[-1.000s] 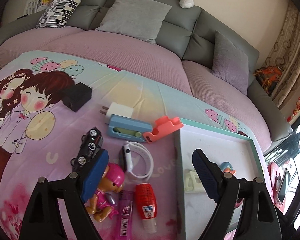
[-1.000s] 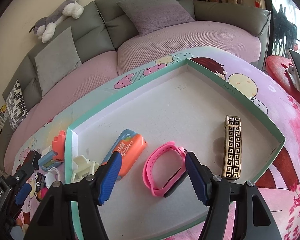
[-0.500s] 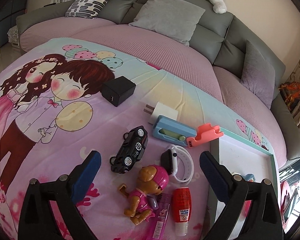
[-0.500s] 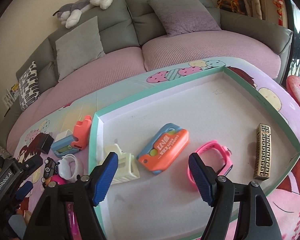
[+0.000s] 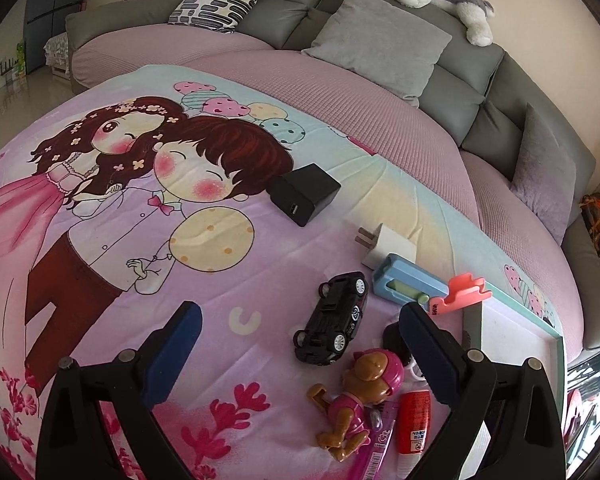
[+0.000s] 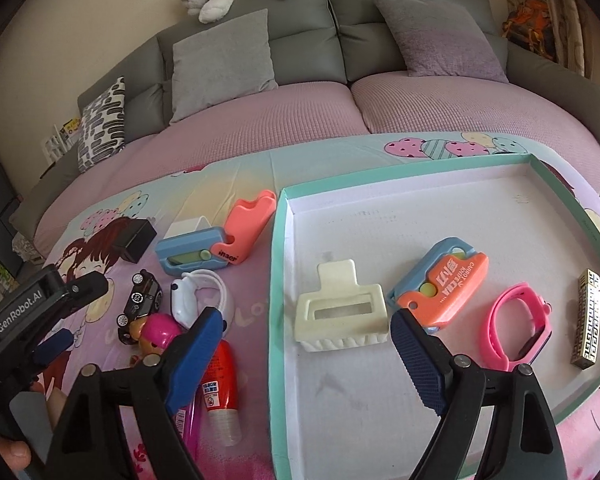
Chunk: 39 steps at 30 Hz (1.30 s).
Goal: Organize rigid objects
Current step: 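Move the left tool to the pink-helmet puppy toy while the right tool approaches the red-capped bottle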
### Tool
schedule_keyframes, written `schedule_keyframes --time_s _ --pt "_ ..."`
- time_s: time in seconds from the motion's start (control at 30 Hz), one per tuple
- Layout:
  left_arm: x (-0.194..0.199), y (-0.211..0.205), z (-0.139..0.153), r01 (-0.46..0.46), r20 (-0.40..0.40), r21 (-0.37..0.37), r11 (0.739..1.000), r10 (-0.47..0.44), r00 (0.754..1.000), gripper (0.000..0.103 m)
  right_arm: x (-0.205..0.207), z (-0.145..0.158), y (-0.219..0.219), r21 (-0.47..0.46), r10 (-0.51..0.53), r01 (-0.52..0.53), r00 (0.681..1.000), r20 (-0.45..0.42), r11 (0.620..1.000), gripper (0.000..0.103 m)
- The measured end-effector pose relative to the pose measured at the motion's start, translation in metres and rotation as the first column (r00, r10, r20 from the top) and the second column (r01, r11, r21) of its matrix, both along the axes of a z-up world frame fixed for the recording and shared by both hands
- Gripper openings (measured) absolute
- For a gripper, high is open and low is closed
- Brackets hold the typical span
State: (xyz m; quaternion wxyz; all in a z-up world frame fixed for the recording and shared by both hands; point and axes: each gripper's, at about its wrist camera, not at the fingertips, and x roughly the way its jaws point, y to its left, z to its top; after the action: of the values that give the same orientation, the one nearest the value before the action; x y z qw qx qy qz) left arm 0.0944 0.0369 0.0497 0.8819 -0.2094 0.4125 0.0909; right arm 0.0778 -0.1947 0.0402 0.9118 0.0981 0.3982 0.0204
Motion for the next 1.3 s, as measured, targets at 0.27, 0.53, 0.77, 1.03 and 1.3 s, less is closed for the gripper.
schedule_keyframes --time_s 0.27,0.53,0.77,1.03,1.3 --pt "0.002 -0.001 -0.003 0.077 -0.049 0.036 0.996 -0.075 0.996 0.099 -0.001 0.0 0.015 -0.038 0.035 -0.035 0.999 0.007 0.999 0.096" --pt "0.008 -0.021 -0.014 0.196 -0.127 0.079 0.977 -0.186 0.974 0.099 -0.001 0.001 0.011 -0.039 0.009 -0.008 1.0 0.018 0.999 0.103" --pt "0.01 -0.029 -0.024 0.239 -0.164 0.068 0.969 -0.225 0.96 0.099 -0.001 0.0 0.0 -0.016 -0.029 0.029 0.999 0.016 0.999 0.103" --pt "0.014 -0.043 -0.031 0.279 -0.173 0.067 0.958 -0.264 0.949 0.099 -0.002 0.002 -0.008 0.019 -0.06 0.06 0.998 0.021 0.998 0.103" --pt "0.018 -0.056 -0.044 0.318 -0.237 0.14 0.938 -0.28 0.93 0.099 -0.002 0.002 -0.006 0.011 -0.045 0.045 0.999 0.02 0.999 0.103"
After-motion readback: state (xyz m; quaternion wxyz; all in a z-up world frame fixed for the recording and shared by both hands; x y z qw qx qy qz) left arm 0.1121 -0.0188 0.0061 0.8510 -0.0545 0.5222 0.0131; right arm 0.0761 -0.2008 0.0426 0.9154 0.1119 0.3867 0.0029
